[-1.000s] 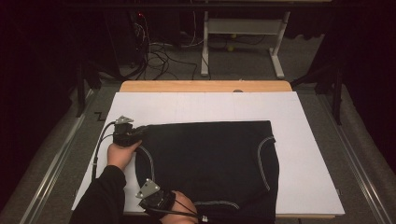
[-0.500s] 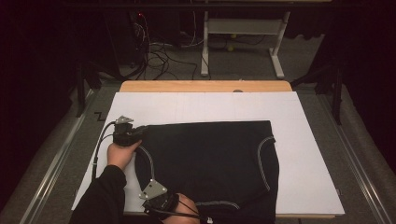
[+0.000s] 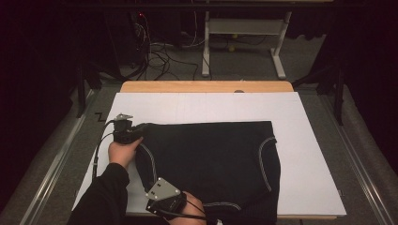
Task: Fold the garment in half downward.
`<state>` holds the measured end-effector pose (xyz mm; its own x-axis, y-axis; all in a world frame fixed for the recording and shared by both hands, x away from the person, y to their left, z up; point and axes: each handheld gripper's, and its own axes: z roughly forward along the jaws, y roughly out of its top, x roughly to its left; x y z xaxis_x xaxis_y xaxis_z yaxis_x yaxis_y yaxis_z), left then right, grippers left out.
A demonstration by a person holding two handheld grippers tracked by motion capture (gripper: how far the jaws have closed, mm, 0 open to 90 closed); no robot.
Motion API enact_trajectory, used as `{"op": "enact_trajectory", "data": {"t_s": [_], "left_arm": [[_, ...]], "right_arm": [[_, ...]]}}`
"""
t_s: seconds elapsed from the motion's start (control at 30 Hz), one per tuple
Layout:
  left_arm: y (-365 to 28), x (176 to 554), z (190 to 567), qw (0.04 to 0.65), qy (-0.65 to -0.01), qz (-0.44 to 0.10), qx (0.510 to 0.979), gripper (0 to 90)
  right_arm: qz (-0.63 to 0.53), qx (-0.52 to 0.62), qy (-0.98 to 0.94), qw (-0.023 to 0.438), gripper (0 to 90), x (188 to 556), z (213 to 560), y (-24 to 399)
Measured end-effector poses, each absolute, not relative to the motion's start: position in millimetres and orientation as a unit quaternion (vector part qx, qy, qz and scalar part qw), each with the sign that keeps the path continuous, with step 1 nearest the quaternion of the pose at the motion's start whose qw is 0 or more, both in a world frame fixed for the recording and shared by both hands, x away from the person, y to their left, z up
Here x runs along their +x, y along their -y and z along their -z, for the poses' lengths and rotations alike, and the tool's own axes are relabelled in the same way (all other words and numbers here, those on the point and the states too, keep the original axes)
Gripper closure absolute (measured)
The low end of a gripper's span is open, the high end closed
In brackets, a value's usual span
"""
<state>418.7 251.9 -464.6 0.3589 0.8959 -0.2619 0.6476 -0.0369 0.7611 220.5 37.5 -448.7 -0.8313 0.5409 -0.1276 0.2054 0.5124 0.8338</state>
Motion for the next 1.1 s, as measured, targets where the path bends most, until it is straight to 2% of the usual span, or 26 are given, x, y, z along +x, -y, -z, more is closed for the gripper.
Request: {"op": "enact_trajectory", "data": {"t_s": [0.33,0.63,1.1], "left_arm": [[-243,419,437,0.430,-0.552,-0.168,0.694,73.6],[-233,423,411,0.433,-0.551,-0.164,0.694,73.7],[-234,423,411,0.432,-0.552,-0.167,0.693,73.8]], "right_arm": [[-0.470,0.221,-0.832,0.198,76.4,223,429,-25],[-0.486,0.217,-0.820,0.209,76.3,224,410,-16],[-0.488,0.216,-0.820,0.208,76.2,224,408,-15]]}}
